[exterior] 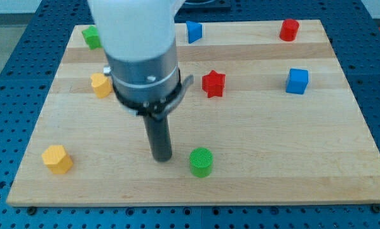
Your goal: Move the green circle towards the red star
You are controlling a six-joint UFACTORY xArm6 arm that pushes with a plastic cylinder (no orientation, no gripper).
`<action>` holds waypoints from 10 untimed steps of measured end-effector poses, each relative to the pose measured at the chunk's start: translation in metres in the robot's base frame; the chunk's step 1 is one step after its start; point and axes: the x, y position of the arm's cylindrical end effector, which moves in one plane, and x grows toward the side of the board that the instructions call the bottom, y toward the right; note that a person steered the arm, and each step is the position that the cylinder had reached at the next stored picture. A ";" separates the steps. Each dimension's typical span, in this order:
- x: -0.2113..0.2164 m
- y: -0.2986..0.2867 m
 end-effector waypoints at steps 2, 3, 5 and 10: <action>0.045 0.044; -0.020 0.058; -0.059 0.056; -0.102 0.105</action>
